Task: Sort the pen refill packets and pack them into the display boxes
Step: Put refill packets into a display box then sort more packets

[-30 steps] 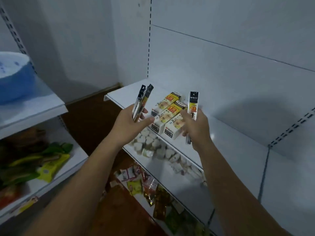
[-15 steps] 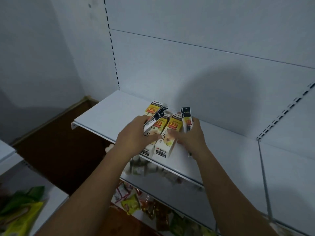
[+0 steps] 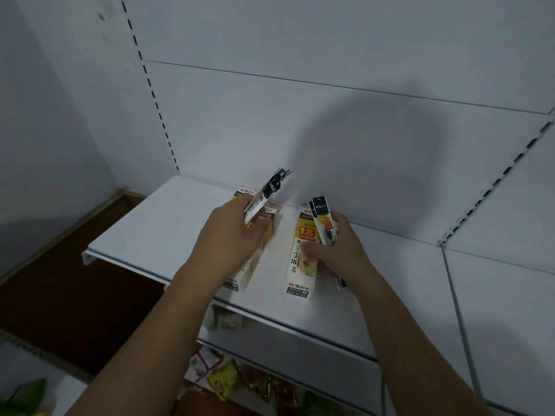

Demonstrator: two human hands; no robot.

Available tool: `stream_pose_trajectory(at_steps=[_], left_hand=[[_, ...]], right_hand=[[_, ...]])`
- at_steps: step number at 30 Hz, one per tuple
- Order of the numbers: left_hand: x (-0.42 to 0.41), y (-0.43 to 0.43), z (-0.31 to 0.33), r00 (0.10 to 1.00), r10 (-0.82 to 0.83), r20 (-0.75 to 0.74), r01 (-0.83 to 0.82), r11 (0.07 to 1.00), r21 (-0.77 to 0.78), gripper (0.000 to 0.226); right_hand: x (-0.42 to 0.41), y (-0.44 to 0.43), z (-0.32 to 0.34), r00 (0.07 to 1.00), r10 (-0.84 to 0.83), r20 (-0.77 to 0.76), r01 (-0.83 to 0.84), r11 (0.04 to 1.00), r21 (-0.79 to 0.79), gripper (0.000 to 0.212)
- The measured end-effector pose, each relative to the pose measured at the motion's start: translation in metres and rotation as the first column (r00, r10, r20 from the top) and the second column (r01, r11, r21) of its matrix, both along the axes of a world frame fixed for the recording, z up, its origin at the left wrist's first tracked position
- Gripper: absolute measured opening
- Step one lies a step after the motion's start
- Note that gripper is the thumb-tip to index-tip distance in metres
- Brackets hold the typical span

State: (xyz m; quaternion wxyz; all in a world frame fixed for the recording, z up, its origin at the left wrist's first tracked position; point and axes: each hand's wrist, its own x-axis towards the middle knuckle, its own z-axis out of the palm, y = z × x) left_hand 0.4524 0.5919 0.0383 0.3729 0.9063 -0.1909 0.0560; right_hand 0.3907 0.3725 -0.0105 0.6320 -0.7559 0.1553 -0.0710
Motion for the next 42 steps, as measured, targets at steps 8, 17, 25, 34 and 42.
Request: stream_pose_trajectory(at_steps=[8,17,25,34,42], left_hand=[[-0.001,-0.072,0.0,0.922,-0.209,-0.325,0.084,0.93,-0.358,0.02],[-0.018,-0.102,-0.037,0.815,-0.302,-0.494,0.095,0.911,-0.401,0.012],[-0.015,-0.104,-0.007,0.769,-0.441,-0.463,-0.062,0.668,-0.741,0.026],[-0.014,-0.11,0.001,0.733,-0.597,-0.326,0.085,0.556,-0.827,0.048],[-0.013,-0.115,0.001,0.728,-0.644,-0.234,0.213,0.538,-0.816,0.05]], right_hand=[[-0.045,-0.005,0.011,0.992,-0.094,-0.087,0.094,0.996,-0.009,0.03],[-0.07,0.009,0.016,0.961,-0.268,-0.065,0.271,0.961,0.051,0.02],[-0.071,-0.001,0.038,0.952,-0.27,0.142,0.284,0.954,-0.094,0.018],[-0.067,-0.031,0.137,0.803,-0.538,0.257,0.452,0.83,0.328,0.024],[-0.044,-0.03,0.167,0.684,-0.356,0.637,0.419,0.906,0.057,0.016]])
